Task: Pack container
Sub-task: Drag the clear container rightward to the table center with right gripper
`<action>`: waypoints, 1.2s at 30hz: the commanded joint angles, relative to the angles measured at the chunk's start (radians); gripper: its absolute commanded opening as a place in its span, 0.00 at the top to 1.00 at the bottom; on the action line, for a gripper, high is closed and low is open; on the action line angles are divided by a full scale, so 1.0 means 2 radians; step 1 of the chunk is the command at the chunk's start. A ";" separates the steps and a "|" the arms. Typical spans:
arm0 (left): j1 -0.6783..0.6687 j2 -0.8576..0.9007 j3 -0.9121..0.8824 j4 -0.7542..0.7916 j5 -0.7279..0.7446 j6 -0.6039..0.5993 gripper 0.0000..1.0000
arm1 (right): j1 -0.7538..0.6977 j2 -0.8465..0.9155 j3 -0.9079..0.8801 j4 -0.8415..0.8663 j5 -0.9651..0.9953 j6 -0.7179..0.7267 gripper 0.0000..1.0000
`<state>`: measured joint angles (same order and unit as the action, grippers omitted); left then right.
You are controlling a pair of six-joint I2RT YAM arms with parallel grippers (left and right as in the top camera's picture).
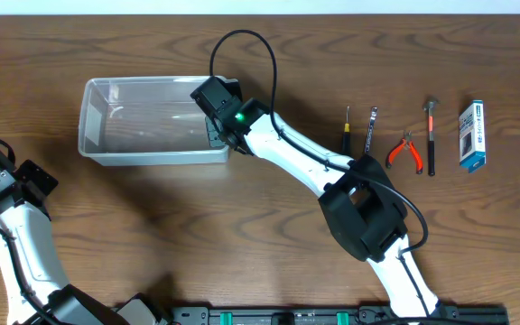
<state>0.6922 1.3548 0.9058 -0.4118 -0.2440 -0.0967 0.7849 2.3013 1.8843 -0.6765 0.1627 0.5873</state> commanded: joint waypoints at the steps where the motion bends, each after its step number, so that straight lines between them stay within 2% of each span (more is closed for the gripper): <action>1: 0.002 0.002 0.015 0.001 -0.010 0.006 0.02 | -0.001 0.000 0.010 -0.004 0.007 -0.015 0.98; 6: 0.002 0.002 0.015 0.001 -0.010 0.006 0.02 | -0.002 0.000 0.042 -0.039 0.019 -0.040 0.99; 11: 0.002 0.002 0.015 0.001 -0.010 0.006 0.02 | -0.003 0.000 0.102 -0.110 0.051 -0.039 0.99; 15: 0.002 0.002 0.015 0.001 -0.010 0.006 0.02 | -0.017 0.000 0.129 -0.169 0.051 0.006 0.99; 24: 0.002 0.002 0.015 0.001 -0.010 0.006 0.02 | -0.065 0.000 0.131 -0.311 0.045 0.071 0.99; 31: 0.002 0.002 0.015 0.001 -0.010 0.006 0.02 | -0.085 0.000 0.131 -0.365 0.036 0.074 0.99; 36: 0.002 0.002 0.015 0.001 -0.010 0.006 0.02 | -0.094 0.000 0.131 -0.363 0.039 0.061 0.99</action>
<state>0.6922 1.3548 0.9058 -0.4114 -0.2443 -0.0967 0.6182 2.3013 2.1418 -1.3899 0.1833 0.7200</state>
